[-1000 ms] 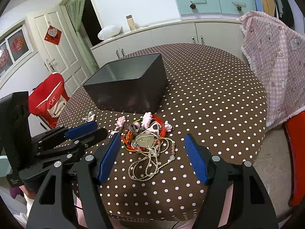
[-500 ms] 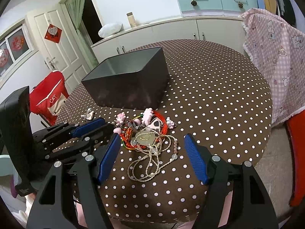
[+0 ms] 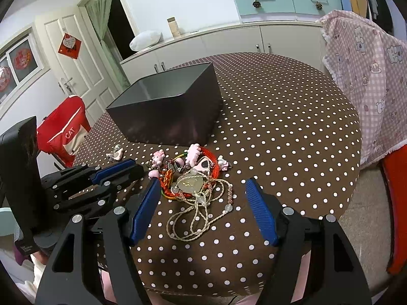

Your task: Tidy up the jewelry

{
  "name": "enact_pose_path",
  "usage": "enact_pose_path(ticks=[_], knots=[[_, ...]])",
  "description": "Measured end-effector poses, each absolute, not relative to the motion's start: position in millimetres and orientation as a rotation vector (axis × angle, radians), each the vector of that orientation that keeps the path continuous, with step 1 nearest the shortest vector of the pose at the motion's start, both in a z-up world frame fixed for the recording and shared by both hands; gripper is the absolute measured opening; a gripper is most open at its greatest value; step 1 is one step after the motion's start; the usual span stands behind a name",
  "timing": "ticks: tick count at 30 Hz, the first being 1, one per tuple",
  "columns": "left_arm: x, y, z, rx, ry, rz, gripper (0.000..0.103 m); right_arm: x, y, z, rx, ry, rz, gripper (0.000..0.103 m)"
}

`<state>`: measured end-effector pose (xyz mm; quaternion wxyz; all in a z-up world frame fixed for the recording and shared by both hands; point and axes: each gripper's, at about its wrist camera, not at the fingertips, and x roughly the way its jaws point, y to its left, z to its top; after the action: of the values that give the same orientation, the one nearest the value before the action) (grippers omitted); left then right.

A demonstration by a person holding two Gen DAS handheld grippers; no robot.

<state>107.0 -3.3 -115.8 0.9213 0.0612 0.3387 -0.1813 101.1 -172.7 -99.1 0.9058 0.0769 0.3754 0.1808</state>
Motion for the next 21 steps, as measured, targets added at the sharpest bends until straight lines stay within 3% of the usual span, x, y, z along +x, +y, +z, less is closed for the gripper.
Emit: enact_pose_path(ticks=[4, 5, 7, 12, 14, 15, 21], knots=[[113.2, -2.9, -116.0, 0.11, 0.712, -0.37, 0.015, 101.5, -172.7, -99.4, 0.156, 0.776, 0.377, 0.066], [115.2, -3.0, -115.4, 0.107, 0.716, -0.369, 0.023, 101.4, -173.4, -99.2, 0.16, 0.774, 0.375, 0.066], [116.0, -2.3, -112.8, 0.086, 0.712, -0.372, 0.062, 101.8, -175.8, -98.7, 0.17, 0.771, 0.368, 0.066], [113.5, 1.2, -105.5, 0.057, 0.674, -0.386, 0.062, 102.7, -180.4, -98.1, 0.183, 0.767, 0.354, 0.066], [117.4, -1.4, -106.9, 0.062, 0.688, -0.387, 0.047, 103.5, -180.8, -98.4, 0.187, 0.768, 0.355, 0.066], [120.0, -3.3, -107.1, 0.066, 0.698, -0.388, 0.034, 103.4, -180.9, -99.0, 0.186, 0.768, 0.357, 0.066], [125.9, -13.6, -111.8, 0.115, 0.74, -0.395, 0.031, 107.4, -183.5, -100.3, 0.19, 0.776, 0.361, 0.066]])
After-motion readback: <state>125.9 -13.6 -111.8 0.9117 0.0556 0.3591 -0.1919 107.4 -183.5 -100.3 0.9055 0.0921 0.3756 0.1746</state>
